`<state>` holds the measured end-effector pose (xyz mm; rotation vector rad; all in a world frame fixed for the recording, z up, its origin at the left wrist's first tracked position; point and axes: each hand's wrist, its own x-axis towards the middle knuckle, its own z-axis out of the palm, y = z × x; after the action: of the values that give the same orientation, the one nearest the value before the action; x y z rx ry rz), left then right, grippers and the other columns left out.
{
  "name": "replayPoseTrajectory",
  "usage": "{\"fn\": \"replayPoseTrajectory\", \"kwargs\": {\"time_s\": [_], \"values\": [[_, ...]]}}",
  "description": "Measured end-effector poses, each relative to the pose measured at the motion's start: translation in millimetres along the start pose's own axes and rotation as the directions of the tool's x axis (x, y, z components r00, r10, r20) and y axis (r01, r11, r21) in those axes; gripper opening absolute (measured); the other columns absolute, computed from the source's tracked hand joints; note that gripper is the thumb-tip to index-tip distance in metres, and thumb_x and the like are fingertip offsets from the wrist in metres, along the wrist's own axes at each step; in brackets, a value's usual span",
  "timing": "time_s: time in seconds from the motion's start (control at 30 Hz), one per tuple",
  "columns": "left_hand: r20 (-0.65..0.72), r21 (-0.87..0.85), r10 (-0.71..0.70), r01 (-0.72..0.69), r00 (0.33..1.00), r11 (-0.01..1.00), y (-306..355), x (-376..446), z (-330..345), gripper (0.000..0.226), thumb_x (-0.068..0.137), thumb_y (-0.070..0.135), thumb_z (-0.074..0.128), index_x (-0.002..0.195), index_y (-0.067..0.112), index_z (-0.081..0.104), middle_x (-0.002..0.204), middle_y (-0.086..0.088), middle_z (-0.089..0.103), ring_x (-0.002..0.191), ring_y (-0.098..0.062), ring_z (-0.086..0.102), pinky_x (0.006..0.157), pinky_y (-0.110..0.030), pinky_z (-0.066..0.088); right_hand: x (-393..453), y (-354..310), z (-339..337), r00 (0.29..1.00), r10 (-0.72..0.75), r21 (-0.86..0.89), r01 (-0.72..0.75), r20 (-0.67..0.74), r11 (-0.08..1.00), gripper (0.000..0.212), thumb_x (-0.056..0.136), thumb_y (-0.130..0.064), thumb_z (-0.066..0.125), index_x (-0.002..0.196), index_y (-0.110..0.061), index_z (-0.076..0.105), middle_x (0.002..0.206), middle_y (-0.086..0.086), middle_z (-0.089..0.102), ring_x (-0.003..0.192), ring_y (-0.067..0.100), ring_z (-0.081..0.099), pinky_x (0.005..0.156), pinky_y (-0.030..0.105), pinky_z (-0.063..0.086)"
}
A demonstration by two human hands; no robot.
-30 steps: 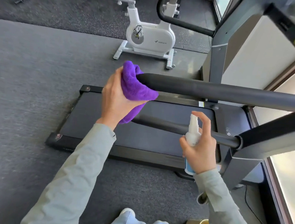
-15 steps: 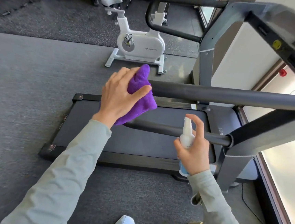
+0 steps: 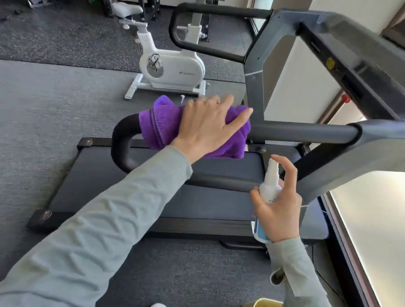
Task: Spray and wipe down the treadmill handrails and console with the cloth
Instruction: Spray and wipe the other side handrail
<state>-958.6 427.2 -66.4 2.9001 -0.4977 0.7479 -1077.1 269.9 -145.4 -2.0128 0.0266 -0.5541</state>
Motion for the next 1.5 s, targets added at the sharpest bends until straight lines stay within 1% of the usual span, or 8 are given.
{"fn": "replayPoseTrajectory", "kwargs": {"time_s": [0.17, 0.37, 0.5, 0.67, 0.83, 1.07, 1.2, 1.5], "values": [[-0.026, -0.080, 0.040, -0.042, 0.999, 0.996, -38, -25, -9, 0.069, 0.086, 0.073, 0.021, 0.129, 0.034, 0.060, 0.109, 0.000, 0.066, 0.102, -0.032, 0.058, 0.082, -0.041, 0.043, 3, 22, -26, 0.999, -0.026, -0.016, 0.026, -0.028, 1.000, 0.069, 0.075, 0.009, 0.061, 0.125, -0.034, 0.042, 0.063, 0.013, 0.051, 0.047, 0.037, 0.049, 0.051, 0.045, 0.051], [-0.050, 0.048, -0.063, 0.065, 0.997, 0.997, 14, 3, 6, 0.061, 0.091, 0.062, 0.022, 0.092, 0.022, 0.069, 0.087, -0.006, 0.070, 0.084, -0.035, 0.062, 0.062, -0.035, 0.029, 7, 38, -47, 0.997, -0.036, -0.011, 0.036, -0.075, 0.999, 0.069, 0.072, 0.008, 0.062, 0.124, -0.033, 0.043, 0.056, 0.006, 0.045, 0.047, 0.022, 0.040, 0.050, 0.019, 0.041], [0.006, 0.000, -0.028, 0.028, 1.000, 1.000, 83, 39, 18, 0.053, 0.094, 0.060, 0.036, 0.082, 0.021, 0.070, 0.081, -0.010, 0.070, 0.077, -0.035, 0.063, 0.060, -0.033, 0.028, 5, 45, -69, 0.995, -0.019, 0.004, 0.019, -0.098, 1.000, 0.068, 0.074, 0.003, 0.062, 0.124, -0.037, 0.042, 0.059, 0.007, 0.050, 0.046, 0.031, 0.046, 0.049, 0.035, 0.047], [0.089, -0.091, 0.093, -0.085, 0.992, 0.992, 142, 63, 31, 0.060, 0.088, 0.076, 0.032, 0.111, 0.032, 0.066, 0.096, -0.007, 0.070, 0.091, -0.033, 0.064, 0.068, -0.034, 0.032, -6, 52, -91, 0.991, -0.002, -0.014, 0.000, -0.134, 1.000, 0.069, 0.076, 0.007, 0.061, 0.124, -0.039, 0.042, 0.056, 0.004, 0.049, 0.044, 0.028, 0.050, 0.047, 0.029, 0.048], [0.141, -0.124, 0.213, -0.196, 0.967, 0.973, 98, 55, 24, 0.075, 0.077, 0.087, 0.031, 0.125, 0.035, 0.056, 0.104, -0.005, 0.067, 0.098, -0.032, 0.063, 0.072, -0.035, 0.034, -9, 57, -82, 0.994, 0.011, -0.020, -0.013, -0.104, 1.000, 0.070, 0.075, 0.009, 0.063, 0.124, -0.036, 0.043, 0.058, -0.012, 0.047, 0.046, 0.015, 0.043, 0.049, 0.012, 0.038], [0.007, -0.117, 0.088, -0.087, 0.996, 0.989, 26, 21, 15, 0.068, 0.080, 0.085, 0.030, 0.112, 0.035, 0.064, 0.099, -0.002, 0.069, 0.094, -0.034, 0.063, 0.072, -0.038, 0.037, 6, 55, -65, 0.993, 0.045, 0.020, -0.043, -0.112, 0.999, 0.065, 0.072, -0.002, 0.059, 0.125, -0.036, 0.043, 0.056, 0.007, 0.044, 0.048, 0.025, 0.041, 0.051, 0.025, 0.041], [0.025, -0.077, 0.130, -0.127, 0.991, 0.989, 61, 42, 21, 0.072, 0.080, 0.080, 0.023, 0.110, 0.032, 0.067, 0.091, -0.006, 0.071, 0.089, -0.034, 0.065, 0.068, -0.034, 0.034, 8, 61, -74, 0.986, 0.049, 0.019, -0.047, -0.161, 0.999, 0.066, 0.073, 0.004, 0.060, 0.125, -0.033, 0.044, 0.057, -0.007, 0.041, 0.048, 0.012, 0.039, 0.052, 0.012, 0.037], [0.167, -0.187, 0.278, -0.246, 0.946, 0.951, 165, 88, 39, 0.066, 0.083, 0.081, 0.034, 0.120, 0.032, 0.059, 0.105, -0.008, 0.068, 0.099, -0.035, 0.062, 0.076, -0.038, 0.037, -1, 53, -111, 0.972, 0.052, -0.070, -0.070, -0.230, 0.995, 0.068, 0.079, 0.008, 0.063, 0.125, -0.036, 0.039, 0.082, 0.012, 0.060, 0.051, 0.034, 0.055, 0.055, 0.047, 0.053]]}}
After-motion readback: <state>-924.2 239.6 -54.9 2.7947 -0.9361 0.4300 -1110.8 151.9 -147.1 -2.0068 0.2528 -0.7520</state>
